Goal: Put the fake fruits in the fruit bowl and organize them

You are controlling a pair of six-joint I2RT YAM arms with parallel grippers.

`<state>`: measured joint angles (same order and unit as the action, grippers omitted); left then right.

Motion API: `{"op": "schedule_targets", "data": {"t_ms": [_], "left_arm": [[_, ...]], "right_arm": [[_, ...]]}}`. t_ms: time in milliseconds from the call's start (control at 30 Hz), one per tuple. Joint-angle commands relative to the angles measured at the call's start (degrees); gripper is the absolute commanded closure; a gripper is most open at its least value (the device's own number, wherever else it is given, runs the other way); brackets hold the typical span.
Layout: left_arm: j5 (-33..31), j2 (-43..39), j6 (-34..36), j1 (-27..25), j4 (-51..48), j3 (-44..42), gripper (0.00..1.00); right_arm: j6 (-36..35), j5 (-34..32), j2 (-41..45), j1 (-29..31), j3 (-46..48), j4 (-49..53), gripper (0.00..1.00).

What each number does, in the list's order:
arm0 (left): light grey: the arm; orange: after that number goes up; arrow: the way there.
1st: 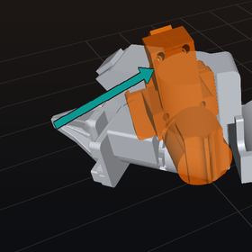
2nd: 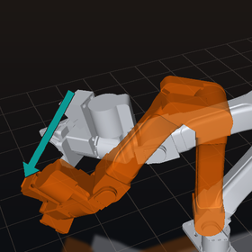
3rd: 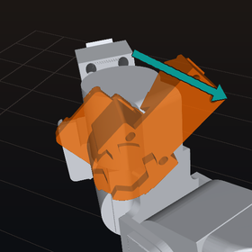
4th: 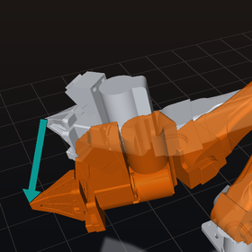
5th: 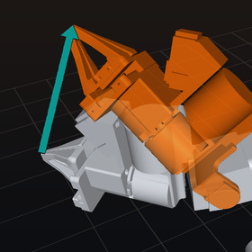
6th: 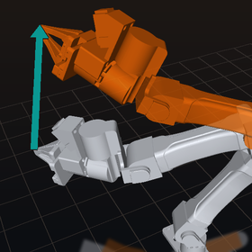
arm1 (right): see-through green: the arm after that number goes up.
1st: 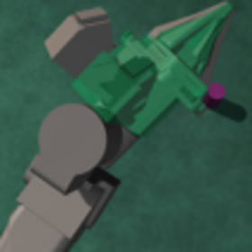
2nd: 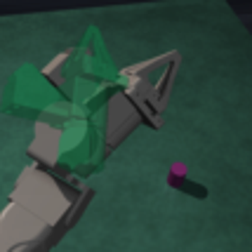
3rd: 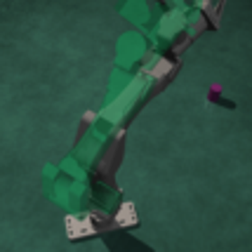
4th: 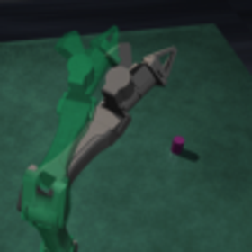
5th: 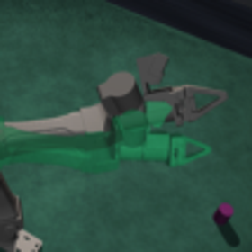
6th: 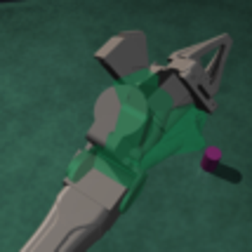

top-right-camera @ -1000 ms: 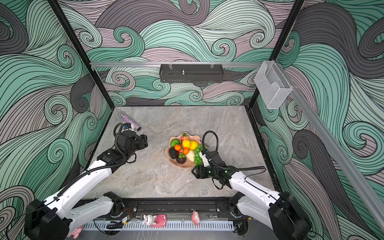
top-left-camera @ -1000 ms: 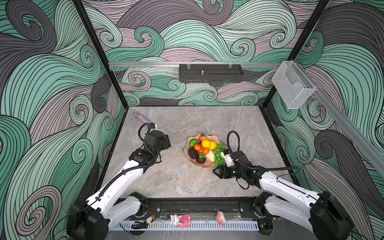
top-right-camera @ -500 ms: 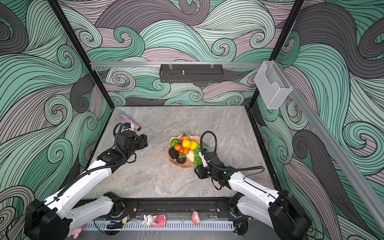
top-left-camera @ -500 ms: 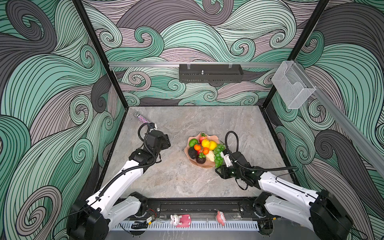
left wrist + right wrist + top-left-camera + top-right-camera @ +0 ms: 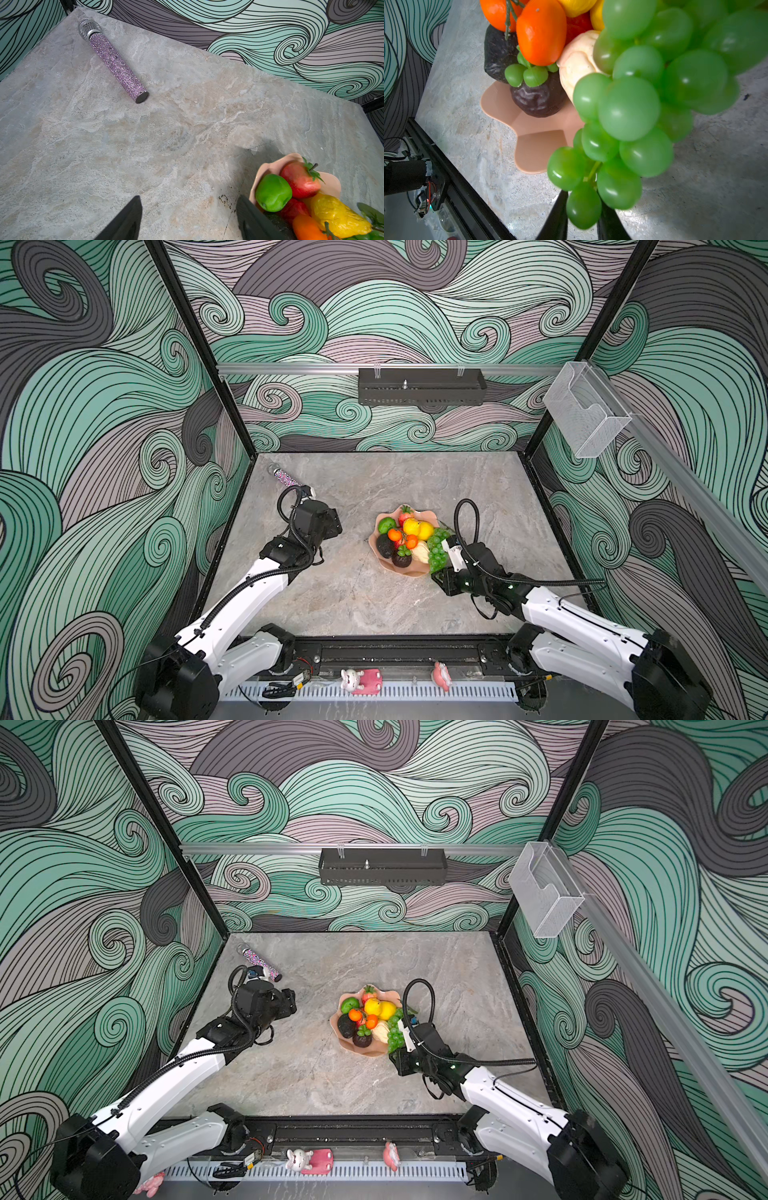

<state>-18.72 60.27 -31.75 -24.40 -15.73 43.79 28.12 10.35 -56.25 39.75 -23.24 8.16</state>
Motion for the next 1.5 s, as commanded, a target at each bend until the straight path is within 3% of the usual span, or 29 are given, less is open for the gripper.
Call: {"op": "schedule_targets", "data": {"t_ms": [0, 533, 967, 1167, 1467], "left_arm": [[0.5, 0.2, -0.4, 0.4, 0.6, 0.3, 0.26], [0.7, 0.2, -0.6, 0.6, 0.7, 0.1, 0.26], [1.3, 0.2, -0.8, 0.6, 0.8, -0.2, 0.26], [1.2, 0.1, -0.6, 0.7, 0.8, -0.2, 0.26], [0.8, 0.5, -0.5, 0.8, 1.1, -0.3, 0.26]], "right_arm": [[1.2, -0.8, 0.6, 0.3, -1.9, -0.1, 0.76], [2.6, -1.1, 1.5, 0.3, -5.1, 1.1, 0.8], [3.1, -0.2, -6.0, 0.3, -10.4, -2.1, 0.8], [3.3, 0.7, -9.2, 0.3, -8.5, -4.7, 0.79], [2.8, -1.3, -3.0, 0.3, -6.6, -0.4, 0.63]]}}
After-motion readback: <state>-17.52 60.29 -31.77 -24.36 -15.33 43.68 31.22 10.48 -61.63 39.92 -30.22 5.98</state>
